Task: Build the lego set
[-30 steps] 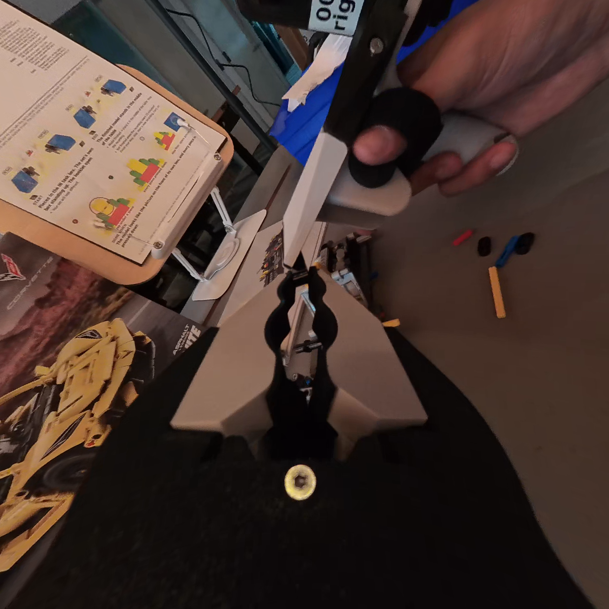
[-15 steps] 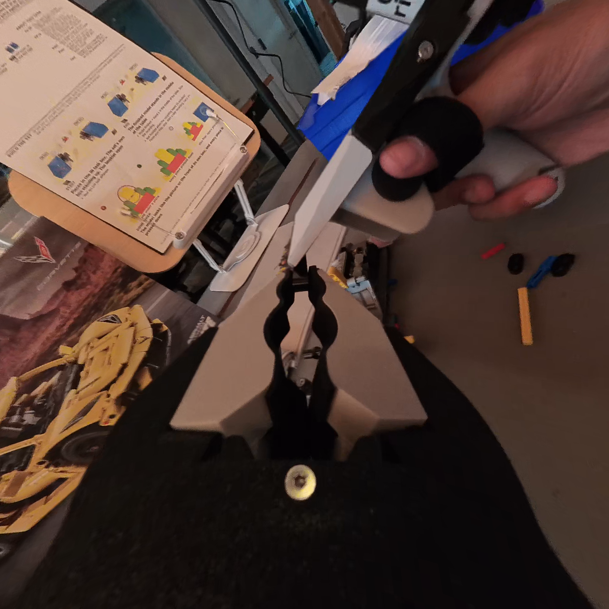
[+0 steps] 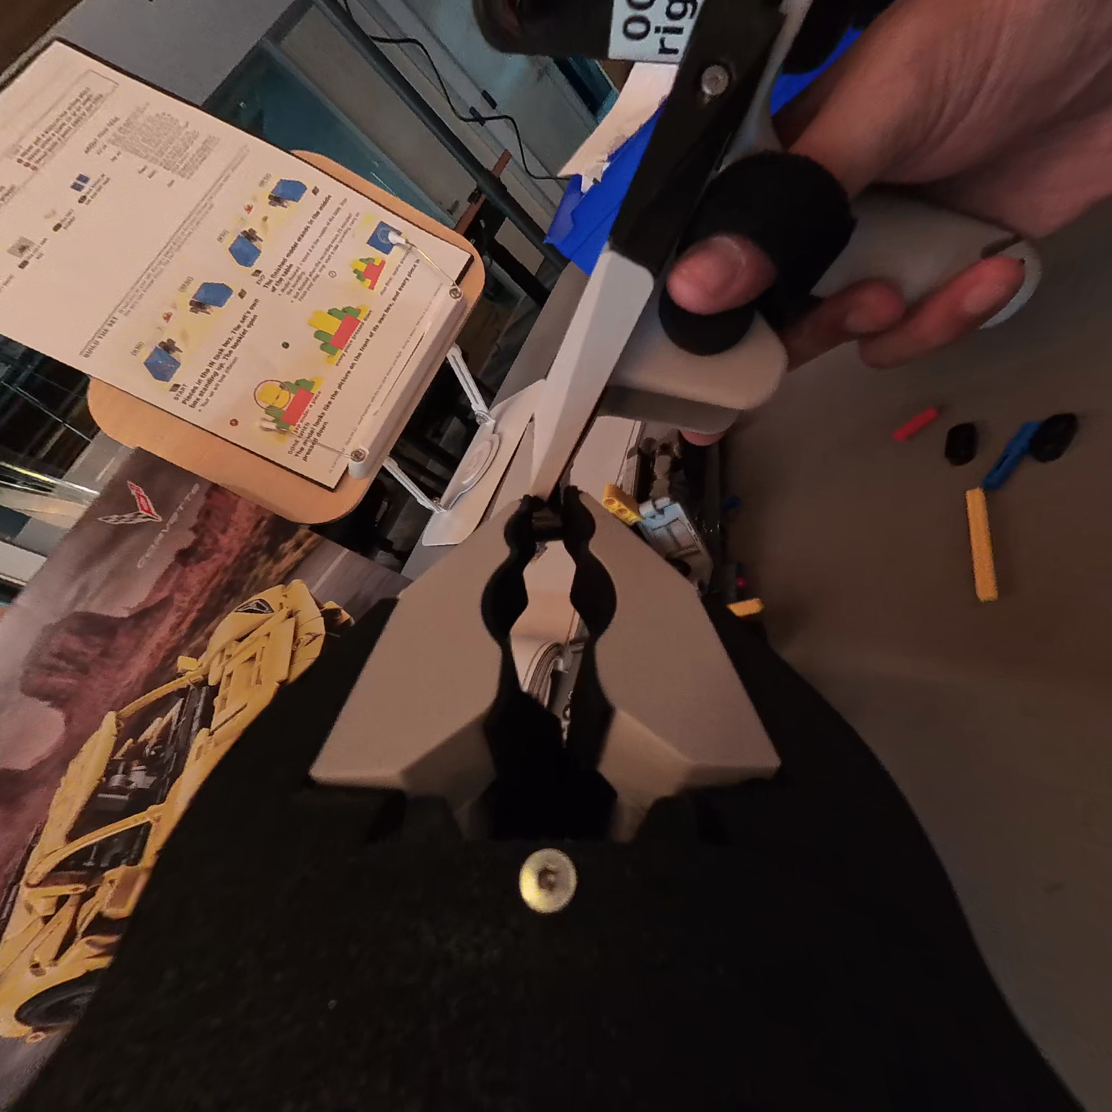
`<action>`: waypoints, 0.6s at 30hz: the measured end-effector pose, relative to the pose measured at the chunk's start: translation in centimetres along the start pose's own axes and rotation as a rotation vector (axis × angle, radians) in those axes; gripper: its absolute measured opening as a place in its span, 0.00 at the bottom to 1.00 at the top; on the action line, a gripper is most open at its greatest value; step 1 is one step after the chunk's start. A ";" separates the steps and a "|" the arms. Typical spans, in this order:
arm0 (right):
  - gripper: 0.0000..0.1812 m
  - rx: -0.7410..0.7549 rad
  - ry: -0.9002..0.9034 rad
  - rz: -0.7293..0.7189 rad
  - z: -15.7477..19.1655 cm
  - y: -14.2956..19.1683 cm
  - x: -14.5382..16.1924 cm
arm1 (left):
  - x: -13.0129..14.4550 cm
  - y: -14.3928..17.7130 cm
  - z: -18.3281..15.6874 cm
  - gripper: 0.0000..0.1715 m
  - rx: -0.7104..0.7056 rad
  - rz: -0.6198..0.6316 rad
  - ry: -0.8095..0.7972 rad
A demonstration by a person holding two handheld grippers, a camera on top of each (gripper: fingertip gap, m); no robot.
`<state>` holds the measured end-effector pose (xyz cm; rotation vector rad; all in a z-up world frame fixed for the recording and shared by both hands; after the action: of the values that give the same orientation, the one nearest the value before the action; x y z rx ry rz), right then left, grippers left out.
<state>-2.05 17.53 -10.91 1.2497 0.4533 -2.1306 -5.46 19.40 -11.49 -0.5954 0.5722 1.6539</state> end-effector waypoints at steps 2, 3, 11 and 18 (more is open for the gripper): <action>0.04 0.009 0.011 -0.001 0.0 0.1 -0.1 | -0.1 -0.1 0.1 0.03 0.003 0.006 0.022; 0.04 0.004 0.005 -0.002 0.0 0.1 -0.2 | -0.1 -0.1 0.1 0.03 0.004 0.002 0.021; 0.04 -0.023 -0.057 0.028 0.1 0.3 0.0 | -0.1 0.0 -0.2 0.03 -0.006 -0.009 -0.063; 0.04 -0.058 -0.041 0.126 0.4 0.8 0.2 | -0.6 0.2 -0.6 0.03 -0.005 -0.031 -0.096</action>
<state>-1.85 16.70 -10.86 1.1686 0.4052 -2.0192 -5.49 18.51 -11.50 -0.5228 0.4866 1.6460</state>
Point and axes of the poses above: each gripper's, where its closed fingertips meet, y back along the fingers, x out of its underside, z = x × y across the jaws, the point moved 3 cm from there along y, back along the fingers, and after that the axes turned 9 degrees about -x, right-handed, at the moved point
